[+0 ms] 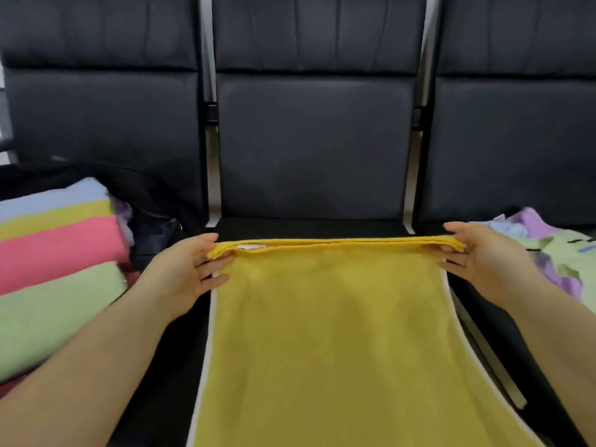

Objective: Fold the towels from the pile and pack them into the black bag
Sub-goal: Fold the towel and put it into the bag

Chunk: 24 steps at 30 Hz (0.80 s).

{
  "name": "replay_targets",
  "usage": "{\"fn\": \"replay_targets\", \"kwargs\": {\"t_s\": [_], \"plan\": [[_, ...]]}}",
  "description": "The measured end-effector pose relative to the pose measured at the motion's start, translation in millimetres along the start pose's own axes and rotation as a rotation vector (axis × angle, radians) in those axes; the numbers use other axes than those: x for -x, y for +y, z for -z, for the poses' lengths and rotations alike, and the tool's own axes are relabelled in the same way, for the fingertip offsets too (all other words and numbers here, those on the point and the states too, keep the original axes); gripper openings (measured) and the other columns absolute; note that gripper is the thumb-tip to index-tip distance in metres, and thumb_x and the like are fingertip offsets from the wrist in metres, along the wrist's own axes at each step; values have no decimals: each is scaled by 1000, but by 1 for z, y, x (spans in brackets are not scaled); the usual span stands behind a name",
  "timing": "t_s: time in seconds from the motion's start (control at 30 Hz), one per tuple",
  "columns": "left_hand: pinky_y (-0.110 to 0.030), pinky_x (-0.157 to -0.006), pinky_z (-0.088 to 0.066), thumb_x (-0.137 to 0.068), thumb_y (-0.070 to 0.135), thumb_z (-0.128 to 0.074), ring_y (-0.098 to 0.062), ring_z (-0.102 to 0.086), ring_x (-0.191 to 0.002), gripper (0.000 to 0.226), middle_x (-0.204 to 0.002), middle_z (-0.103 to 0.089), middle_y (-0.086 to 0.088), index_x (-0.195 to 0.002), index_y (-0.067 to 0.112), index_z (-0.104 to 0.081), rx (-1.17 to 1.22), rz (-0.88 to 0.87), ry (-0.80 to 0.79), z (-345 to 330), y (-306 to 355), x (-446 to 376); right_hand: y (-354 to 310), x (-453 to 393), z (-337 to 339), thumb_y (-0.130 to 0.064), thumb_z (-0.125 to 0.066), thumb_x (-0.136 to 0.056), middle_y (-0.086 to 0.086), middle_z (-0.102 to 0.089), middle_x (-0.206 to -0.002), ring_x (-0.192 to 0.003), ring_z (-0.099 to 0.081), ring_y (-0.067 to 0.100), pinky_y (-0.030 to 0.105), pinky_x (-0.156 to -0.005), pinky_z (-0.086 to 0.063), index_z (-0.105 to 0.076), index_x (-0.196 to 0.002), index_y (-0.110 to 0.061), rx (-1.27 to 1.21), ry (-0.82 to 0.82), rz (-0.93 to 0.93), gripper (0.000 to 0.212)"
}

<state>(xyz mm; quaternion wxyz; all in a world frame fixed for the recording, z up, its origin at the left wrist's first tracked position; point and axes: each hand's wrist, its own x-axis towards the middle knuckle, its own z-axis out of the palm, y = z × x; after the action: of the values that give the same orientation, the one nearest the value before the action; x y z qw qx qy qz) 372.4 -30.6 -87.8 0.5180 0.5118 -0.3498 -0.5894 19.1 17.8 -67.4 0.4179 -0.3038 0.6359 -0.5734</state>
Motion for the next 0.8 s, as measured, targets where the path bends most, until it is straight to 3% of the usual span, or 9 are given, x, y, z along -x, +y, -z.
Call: {"fn": "replay_targets", "kwargs": {"t_s": [0.17,0.33,0.47,0.53,0.63,0.67,0.7,0.73,0.8], "plan": [[-44,-83,-49,-96,10,-42,-20,-65,-92,20,-94,-65,-6,-100,19,-59,-35,-51,25,-4,1,-15,8,-16,1,-4,-38,-97,9,-63,-91,-92,-64,17,38,-102,-44,-63,-95,-16,-12,-4,53,27],[-40,-78,-51,-92,5,-42,-23,-65,-91,25,-84,-69,-5,-96,17,-63,-156,-50,-24,2,1,-6,13,-6,15,-3,-37,-96,10,-64,-97,-96,-62,18,34,-96,-42,-63,-95,-16,116,-90,77,29],[-32,-66,-59,-90,6,-48,-18,-68,-72,18,-71,-71,-3,-93,14,-65,-244,-11,-174,14,7,18,13,16,34,-3,-40,-94,8,-68,-94,-93,-64,18,34,-94,-43,-65,-94,-14,249,-104,34,27],[-24,-57,-58,-72,19,-68,-13,-67,-60,18,-70,-70,-4,-88,14,-68,-358,49,-300,24,8,36,16,26,46,-4,-42,-94,11,-68,-94,-92,-64,21,36,-94,-46,-67,-94,-11,371,-105,2,26],[-23,-51,-55,-25,25,-85,-14,-64,-55,61,-68,-67,-10,-83,11,-74,-603,175,-439,41,3,53,23,42,63,-4,-46,-94,17,-68,-91,-86,-65,24,37,-90,-51,-70,-94,-8,554,-207,-95,24],[-23,-51,-54,-24,28,-90,-15,-63,-54,64,-68,-67,-11,-83,11,-74,-693,224,-453,43,-2,60,26,47,68,-5,-48,-94,18,-69,-89,-84,-66,24,34,-86,-53,-70,-95,-9,638,-256,-129,22],[-24,-52,-53,-40,28,-91,-15,-61,-53,52,-67,-66,-11,-85,10,-73,-779,267,-464,44,-9,67,31,52,72,-7,-50,-94,17,-69,-86,-82,-66,23,31,-82,-54,-70,-96,-11,736,-299,-161,21],[-24,-52,-52,-61,20,-84,-14,-58,-50,34,-64,-65,-10,-90,8,-71,-845,300,-449,42,-16,74,35,57,75,-9,-52,-94,15,-69,-84,-79,-66,21,28,-77,-54,-70,-97,-13,839,-333,-186,19],[-24,-49,-48,-78,8,-67,-13,-53,-45,20,-58,-60,-7,-98,10,-65,-1031,332,-435,42,-31,84,43,64,78,-14,-55,-93,7,-68,-85,-75,-62,14,21,-70,-50,-70,-94,-20,1043,-371,-165,16]]}}
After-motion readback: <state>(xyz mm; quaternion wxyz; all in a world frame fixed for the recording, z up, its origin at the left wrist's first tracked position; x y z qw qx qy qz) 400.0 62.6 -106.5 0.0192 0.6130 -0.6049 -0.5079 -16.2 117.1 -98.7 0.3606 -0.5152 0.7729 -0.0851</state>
